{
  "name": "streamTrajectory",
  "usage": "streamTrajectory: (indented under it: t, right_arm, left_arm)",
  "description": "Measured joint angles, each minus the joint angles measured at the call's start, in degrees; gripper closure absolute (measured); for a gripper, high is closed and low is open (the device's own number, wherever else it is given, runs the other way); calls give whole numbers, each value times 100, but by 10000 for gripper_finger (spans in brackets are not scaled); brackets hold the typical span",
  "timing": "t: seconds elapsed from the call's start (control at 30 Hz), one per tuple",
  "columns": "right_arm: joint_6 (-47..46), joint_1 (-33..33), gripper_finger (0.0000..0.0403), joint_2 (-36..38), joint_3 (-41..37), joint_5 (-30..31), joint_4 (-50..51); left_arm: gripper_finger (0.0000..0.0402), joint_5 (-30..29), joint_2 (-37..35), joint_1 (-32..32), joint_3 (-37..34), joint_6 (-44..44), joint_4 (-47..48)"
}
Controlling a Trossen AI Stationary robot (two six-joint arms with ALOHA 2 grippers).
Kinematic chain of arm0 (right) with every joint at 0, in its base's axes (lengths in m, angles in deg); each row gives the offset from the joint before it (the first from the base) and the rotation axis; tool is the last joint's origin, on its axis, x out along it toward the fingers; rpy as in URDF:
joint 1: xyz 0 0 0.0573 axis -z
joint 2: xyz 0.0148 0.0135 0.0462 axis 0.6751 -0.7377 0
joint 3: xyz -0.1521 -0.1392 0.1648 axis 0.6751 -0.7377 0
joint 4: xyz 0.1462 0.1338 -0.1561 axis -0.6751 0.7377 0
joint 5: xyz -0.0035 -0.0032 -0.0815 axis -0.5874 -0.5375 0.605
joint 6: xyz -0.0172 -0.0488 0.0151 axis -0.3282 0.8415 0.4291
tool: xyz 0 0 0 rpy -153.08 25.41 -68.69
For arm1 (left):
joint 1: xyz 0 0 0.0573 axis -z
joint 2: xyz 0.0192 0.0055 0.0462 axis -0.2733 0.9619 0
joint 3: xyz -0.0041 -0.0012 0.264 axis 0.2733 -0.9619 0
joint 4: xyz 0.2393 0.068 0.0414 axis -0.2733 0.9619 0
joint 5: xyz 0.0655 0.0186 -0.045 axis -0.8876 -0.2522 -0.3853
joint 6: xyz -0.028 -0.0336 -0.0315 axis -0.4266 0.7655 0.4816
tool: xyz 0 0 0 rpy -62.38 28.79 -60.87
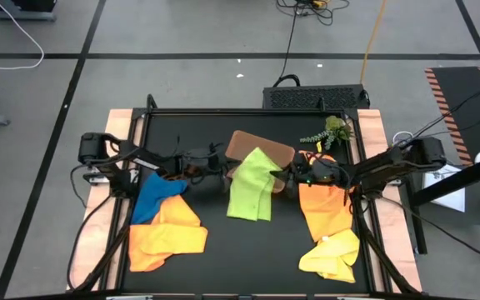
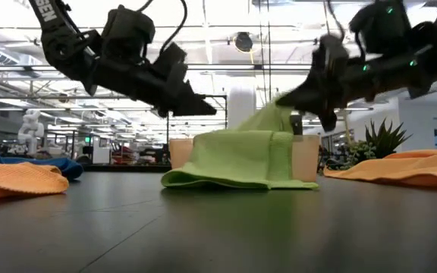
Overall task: Fold microfiber towels
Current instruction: Fold the green microfiber towel
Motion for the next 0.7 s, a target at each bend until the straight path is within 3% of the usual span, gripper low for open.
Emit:
streamTrajectory:
  t: [0.23, 0.47, 0.7]
  right_arm:
    - [102, -457, 403, 822, 77, -345, -52]
    - [116, -1287, 403, 1118, 386, -862, -43]
    - [213, -1687, 403, 1105, 779, -1241, 577]
  left_arm:
    - [359, 341, -518, 342, 2, 47, -77]
    - [282, 650, -1069, 826, 9, 304, 196]
    - [202, 1197, -979, 1034, 6, 992, 213]
